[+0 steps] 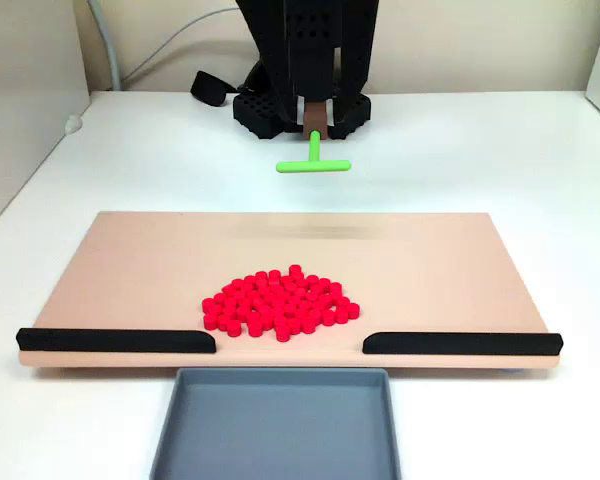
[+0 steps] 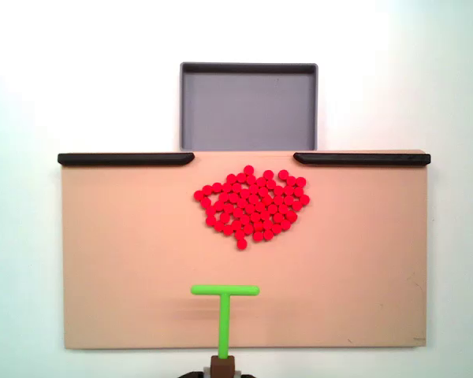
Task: Gather the left side granules
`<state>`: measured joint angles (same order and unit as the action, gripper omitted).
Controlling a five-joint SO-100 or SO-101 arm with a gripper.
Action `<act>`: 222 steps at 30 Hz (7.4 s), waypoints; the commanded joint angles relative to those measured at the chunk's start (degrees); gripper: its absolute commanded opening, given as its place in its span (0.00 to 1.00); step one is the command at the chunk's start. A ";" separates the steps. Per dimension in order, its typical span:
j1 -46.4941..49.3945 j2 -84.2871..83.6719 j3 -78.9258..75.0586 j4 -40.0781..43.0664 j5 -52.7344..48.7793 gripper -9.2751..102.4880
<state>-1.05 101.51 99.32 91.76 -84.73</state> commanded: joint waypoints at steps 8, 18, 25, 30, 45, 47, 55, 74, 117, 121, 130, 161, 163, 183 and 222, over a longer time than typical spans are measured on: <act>1.32 -0.09 -1.93 0.00 -1.49 0.08; 1.67 0.26 -1.93 0.00 -2.11 0.08; 1.76 0.26 -1.93 0.00 -1.58 0.08; 1.41 0.18 -1.93 0.00 0.88 0.08; 0.62 0.44 -1.93 -2.64 1.67 0.08; 0.97 0.35 -1.93 -2.64 1.14 0.08; 0.97 1.32 -1.85 -2.64 1.67 0.08; -9.58 -2.81 -5.54 -3.08 46.41 0.08; -17.05 -36.74 -38.58 -2.29 97.56 0.08; -17.05 -38.76 -41.40 -2.29 99.84 0.08; -15.82 -42.10 -45.18 -2.20 99.58 0.08; -13.62 -49.04 -51.06 -1.05 97.56 0.08; -13.62 -49.31 -51.06 -0.97 97.56 0.08; -12.22 -51.33 -50.98 -0.97 96.24 0.08; -8.17 -51.94 -50.89 0.44 92.20 0.08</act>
<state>-9.93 49.66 49.22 92.55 7.82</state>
